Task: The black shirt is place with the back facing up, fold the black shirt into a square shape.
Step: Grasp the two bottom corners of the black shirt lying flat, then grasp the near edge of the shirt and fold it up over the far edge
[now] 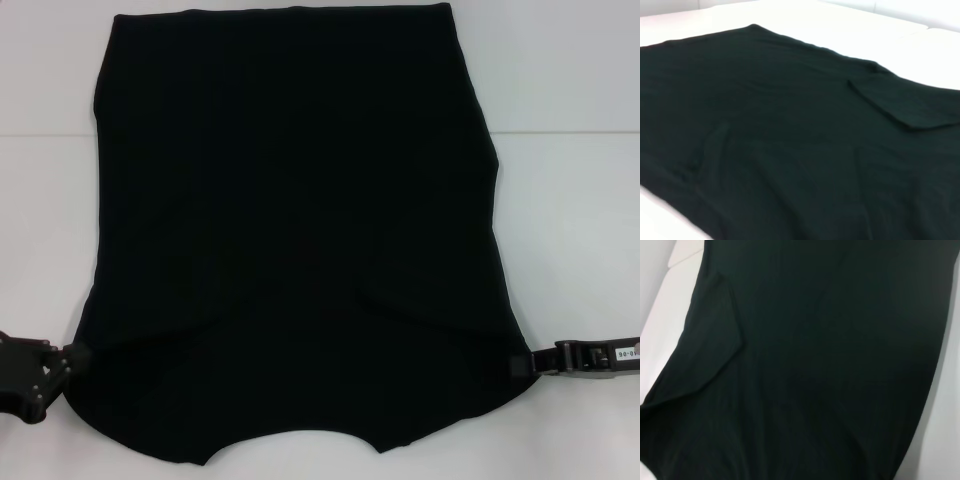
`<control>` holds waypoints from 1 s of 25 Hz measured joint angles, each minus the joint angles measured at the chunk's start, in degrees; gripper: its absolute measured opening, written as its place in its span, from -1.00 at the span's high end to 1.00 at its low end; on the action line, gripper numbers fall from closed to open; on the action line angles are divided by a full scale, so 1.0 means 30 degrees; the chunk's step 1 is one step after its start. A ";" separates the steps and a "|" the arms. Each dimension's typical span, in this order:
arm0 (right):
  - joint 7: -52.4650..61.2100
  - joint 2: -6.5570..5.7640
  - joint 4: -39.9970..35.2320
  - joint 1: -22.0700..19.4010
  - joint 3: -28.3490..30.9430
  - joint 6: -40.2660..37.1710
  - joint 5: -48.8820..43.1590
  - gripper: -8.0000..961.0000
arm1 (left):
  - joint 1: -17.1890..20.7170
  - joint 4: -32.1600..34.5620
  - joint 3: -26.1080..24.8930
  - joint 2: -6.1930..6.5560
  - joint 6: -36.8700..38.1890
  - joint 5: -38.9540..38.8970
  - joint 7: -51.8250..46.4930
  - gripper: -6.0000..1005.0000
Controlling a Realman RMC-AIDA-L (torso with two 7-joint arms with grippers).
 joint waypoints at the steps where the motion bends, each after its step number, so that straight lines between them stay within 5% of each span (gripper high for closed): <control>1: -0.0219 -0.0010 -0.0003 -0.0078 0.0146 -0.0149 0.0000 0.86 | 0.0053 0.0132 -0.0009 -0.0029 0.0221 -0.0031 -0.0084 0.96; 7: -0.1666 -0.0264 -0.0013 -0.0915 0.1358 -0.1365 -0.0065 0.85 | 0.0475 0.0428 -0.0366 -0.0062 0.0866 -0.0083 -0.0520 0.95; 20: -0.4690 -0.1799 -0.0044 -0.3363 0.2124 -0.5363 -0.0127 0.85 | 0.1671 0.1032 -0.2994 0.0084 0.5887 0.0125 -0.0889 0.93; 25: -0.5341 -0.1981 -0.0044 -0.4076 0.2252 -0.6521 -0.0530 0.85 | 0.2425 0.1160 -0.3290 -0.0043 0.6965 0.0138 -0.1106 0.92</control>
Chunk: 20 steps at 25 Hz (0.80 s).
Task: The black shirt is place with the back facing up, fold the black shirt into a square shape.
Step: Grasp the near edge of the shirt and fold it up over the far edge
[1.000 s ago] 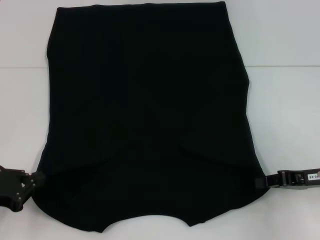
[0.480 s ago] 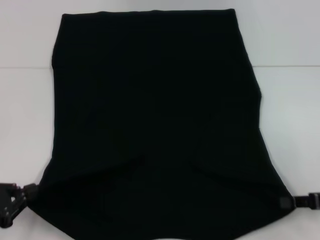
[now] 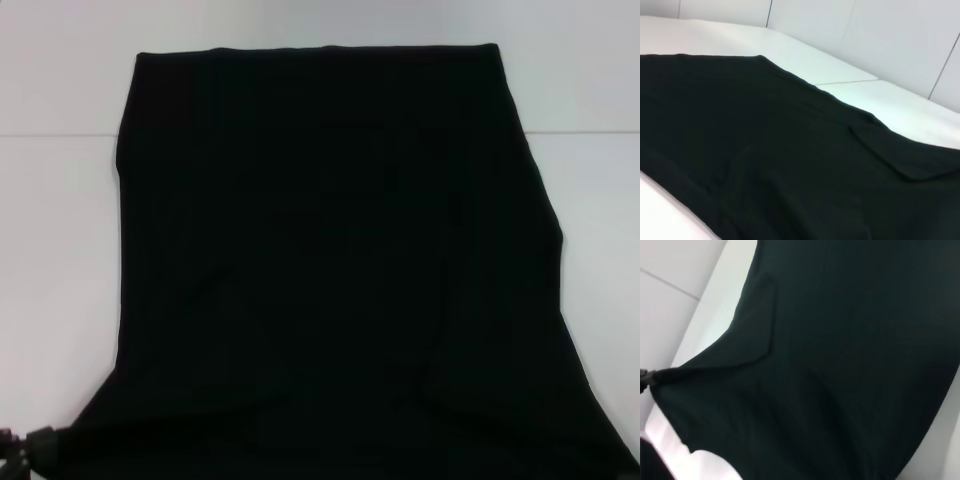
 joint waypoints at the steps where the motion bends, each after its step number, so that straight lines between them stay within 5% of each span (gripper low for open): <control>1: -0.0061 0.0002 0.0002 -0.0126 0.0034 -0.0116 -0.0231 0.85 | 0.0170 0.0004 -0.0002 -0.0044 0.0138 0.0011 -0.0053 0.92; 12: -0.0092 0.0083 0.0006 -0.0138 0.1184 -0.0817 -0.1331 0.84 | 0.0132 -0.0316 -0.0072 -0.0149 0.0915 0.0909 -0.0791 0.89; 16: -0.0099 0.0029 -0.0182 0.0993 0.2611 -0.0723 -0.1301 0.83 | -0.1352 -0.0368 -0.0218 0.0137 0.0635 0.0782 -0.1829 0.89; 20: -0.0074 0.0142 -0.0433 0.2362 0.4074 0.0551 -0.1280 0.83 | -0.4144 -0.1111 -0.0447 0.0908 -0.0686 0.0694 -0.2973 0.88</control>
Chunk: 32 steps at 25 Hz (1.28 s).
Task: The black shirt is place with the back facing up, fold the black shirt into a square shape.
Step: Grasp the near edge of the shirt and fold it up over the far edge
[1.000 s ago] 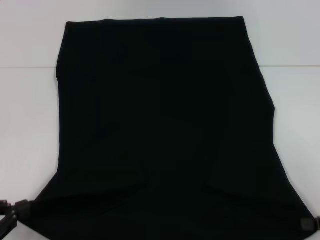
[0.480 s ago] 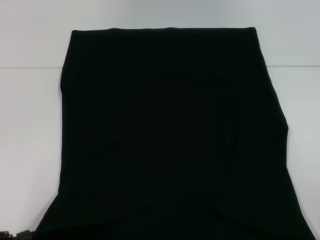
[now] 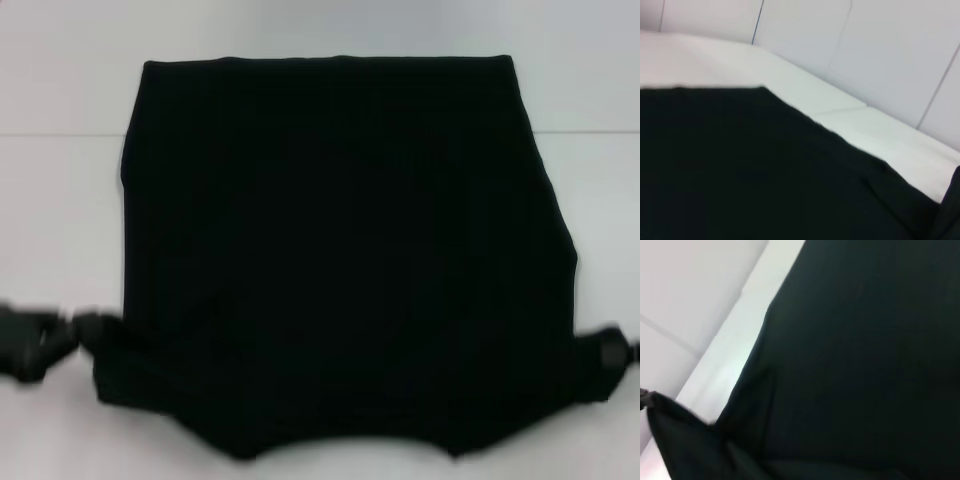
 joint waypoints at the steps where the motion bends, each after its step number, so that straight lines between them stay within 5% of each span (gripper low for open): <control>1: 0.0001 0.0052 -0.0009 0.0348 0.0361 0.0500 0.0016 0.83 | -0.0989 -0.0553 0.0061 0.0344 -0.0663 0.0037 -0.0447 0.88; 8: 0.0118 0.0927 0.0202 0.2612 0.1712 0.5329 0.0135 0.82 | -0.5343 -0.4099 0.2090 0.1978 -0.6339 0.0272 -0.2612 0.86; 16: 0.0170 0.1804 0.2117 0.5478 0.1826 1.2298 0.0269 0.82 | -0.7679 -0.5680 0.5234 0.2191 -1.3654 0.0268 -0.4413 0.85; 21: 0.0168 0.2385 0.2647 0.7038 0.1707 1.6124 0.0332 0.81 | -0.8694 -0.6494 0.5675 0.2211 -1.6514 0.0257 -0.4206 0.84; 32: 0.0967 0.1802 0.2622 0.7925 0.1811 1.7584 0.0332 0.80 | -0.9773 -0.7811 0.6151 0.2585 -1.9195 0.0145 -0.4190 0.82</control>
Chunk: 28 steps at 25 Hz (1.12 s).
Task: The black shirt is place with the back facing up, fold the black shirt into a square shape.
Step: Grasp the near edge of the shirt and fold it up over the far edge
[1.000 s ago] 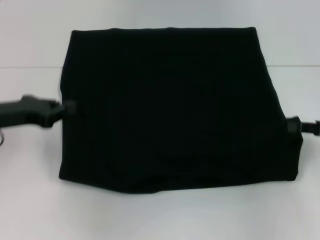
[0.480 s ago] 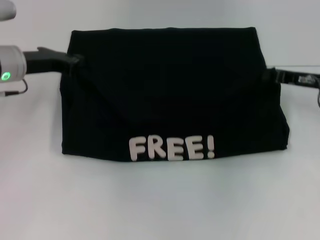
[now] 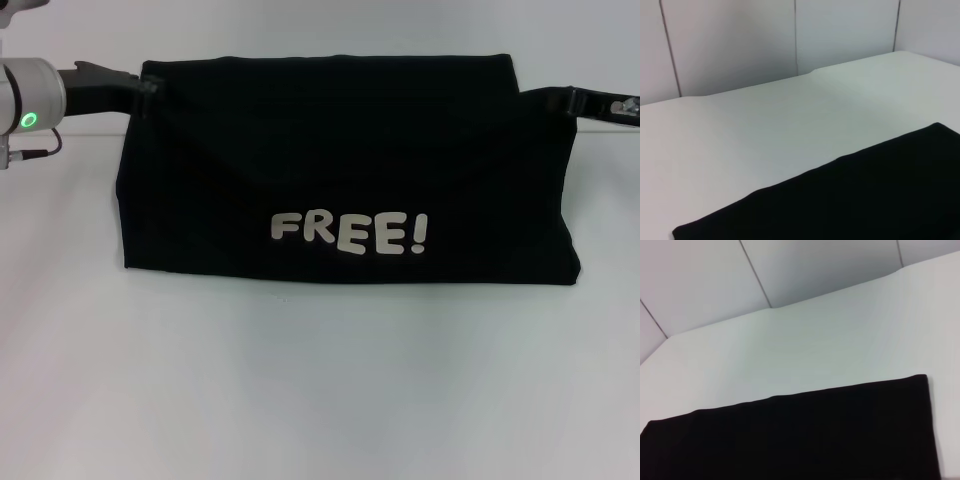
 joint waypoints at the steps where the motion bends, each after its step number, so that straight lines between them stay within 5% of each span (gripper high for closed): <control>1: -0.0036 -0.0007 0.0013 -0.0028 0.0001 0.0019 0.0000 0.80 | -0.0049 -0.0147 0.0001 0.0010 -0.0208 -0.0009 0.0000 0.82; 15: -0.0059 0.0368 0.0653 0.0124 -0.0868 0.1558 -0.0023 0.79 | -0.0138 -0.0809 0.0020 -0.0153 -0.2395 -0.0059 0.0029 0.79; 26: 0.0249 0.0406 0.0235 -0.0168 -0.0791 0.0877 0.0000 0.78 | 0.0049 -0.0960 0.1461 -0.1100 -0.5353 0.0109 0.0017 0.77; 28: 0.0458 0.0360 -0.0066 -0.0282 -0.0740 0.0803 0.0000 0.46 | 0.0058 -0.0958 0.1473 -0.1158 -0.5992 0.0111 -0.0042 0.66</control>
